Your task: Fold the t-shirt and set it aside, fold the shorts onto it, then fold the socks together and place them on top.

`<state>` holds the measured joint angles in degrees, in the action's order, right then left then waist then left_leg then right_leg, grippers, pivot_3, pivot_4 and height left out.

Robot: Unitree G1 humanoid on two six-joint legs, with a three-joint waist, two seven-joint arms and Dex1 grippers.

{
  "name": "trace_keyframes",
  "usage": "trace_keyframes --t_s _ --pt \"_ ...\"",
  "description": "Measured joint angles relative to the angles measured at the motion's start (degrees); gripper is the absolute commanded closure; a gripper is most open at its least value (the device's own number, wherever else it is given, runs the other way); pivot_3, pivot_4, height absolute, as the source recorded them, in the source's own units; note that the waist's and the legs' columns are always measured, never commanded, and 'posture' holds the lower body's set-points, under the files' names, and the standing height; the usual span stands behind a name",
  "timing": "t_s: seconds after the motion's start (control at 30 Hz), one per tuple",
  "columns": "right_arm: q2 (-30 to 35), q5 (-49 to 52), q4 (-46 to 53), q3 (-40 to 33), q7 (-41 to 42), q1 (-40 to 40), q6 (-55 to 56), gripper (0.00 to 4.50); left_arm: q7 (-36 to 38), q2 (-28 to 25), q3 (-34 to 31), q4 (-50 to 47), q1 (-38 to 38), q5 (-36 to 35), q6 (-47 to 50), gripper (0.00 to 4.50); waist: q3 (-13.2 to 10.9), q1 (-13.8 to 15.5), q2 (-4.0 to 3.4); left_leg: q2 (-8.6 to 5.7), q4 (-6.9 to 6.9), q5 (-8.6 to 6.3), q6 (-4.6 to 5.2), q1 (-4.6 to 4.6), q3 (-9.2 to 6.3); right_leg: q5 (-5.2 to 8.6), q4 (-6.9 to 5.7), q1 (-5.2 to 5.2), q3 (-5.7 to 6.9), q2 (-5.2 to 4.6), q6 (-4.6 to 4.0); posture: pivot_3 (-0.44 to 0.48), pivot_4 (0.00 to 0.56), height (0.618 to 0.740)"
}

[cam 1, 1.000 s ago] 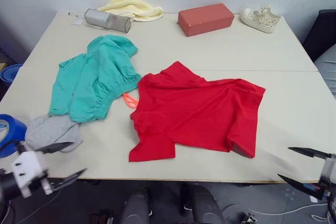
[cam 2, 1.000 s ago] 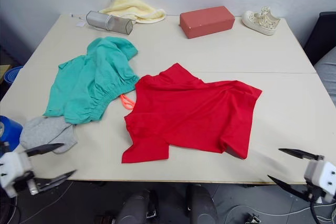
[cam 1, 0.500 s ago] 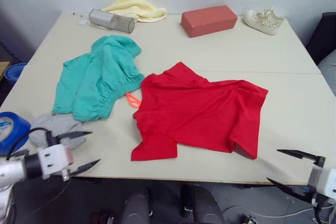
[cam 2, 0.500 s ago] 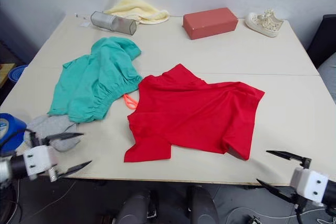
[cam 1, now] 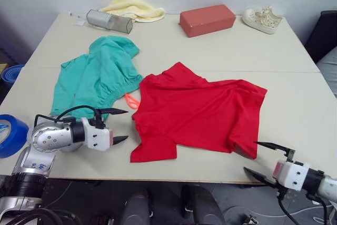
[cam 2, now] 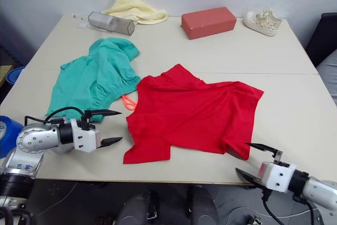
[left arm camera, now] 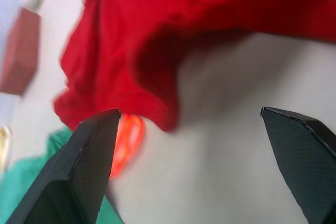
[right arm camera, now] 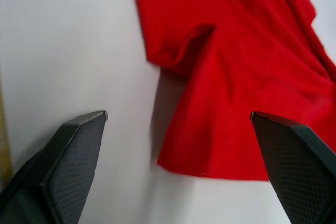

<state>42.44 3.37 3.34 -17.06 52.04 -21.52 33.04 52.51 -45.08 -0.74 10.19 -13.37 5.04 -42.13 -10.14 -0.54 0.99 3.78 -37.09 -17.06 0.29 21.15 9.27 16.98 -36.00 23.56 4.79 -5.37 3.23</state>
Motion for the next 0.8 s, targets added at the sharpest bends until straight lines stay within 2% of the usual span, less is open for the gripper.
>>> trace_keyframes --t_s 0.17,0.27,0.47,0.8 --pt "0.01 -1.33 1.09 1.34 -2.52 0.67 -1.75 0.05 -0.03 -0.09 3.69 2.16 -0.33 0.07 -3.71 0.0 0.01 -0.86 0.03 0.01 -0.03 0.06 0.11 -0.02 0.02 -0.01 -0.02 0.0 -0.01 0.02 0.02 0.0 0.15 0.74" --pt "0.03 -1.94 1.08 1.99 -3.52 1.01 -2.11 0.05 0.12 0.16 6.69 4.02 -3.37 0.54 -6.03 0.0 0.06 -0.88 0.11 -0.04 -0.06 0.07 0.12 -0.03 0.05 -0.19 0.04 -0.05 -0.03 -0.02 0.05 0.0 0.15 0.74" --pt "0.41 -1.94 1.18 3.01 -4.82 1.07 -2.25 0.05 2.3 -1.26 11.08 3.82 -3.61 -2.44 -10.51 0.0 0.09 -1.15 0.16 -0.01 -0.01 0.11 0.2 -0.09 0.15 -0.2 0.04 -0.02 -0.18 0.01 0.06 0.0 0.15 0.74" --pt "1.44 -1.67 2.07 3.12 -5.46 0.4 -3.47 0.05 7.36 -10.37 13.34 0.78 2.98 -11.39 -13.68 0.0 0.1 -1.07 0.16 0.0 0.01 0.07 0.19 -0.06 0.19 -0.19 0.09 0.05 -0.24 0.0 0.04 0.0 0.15 0.74"
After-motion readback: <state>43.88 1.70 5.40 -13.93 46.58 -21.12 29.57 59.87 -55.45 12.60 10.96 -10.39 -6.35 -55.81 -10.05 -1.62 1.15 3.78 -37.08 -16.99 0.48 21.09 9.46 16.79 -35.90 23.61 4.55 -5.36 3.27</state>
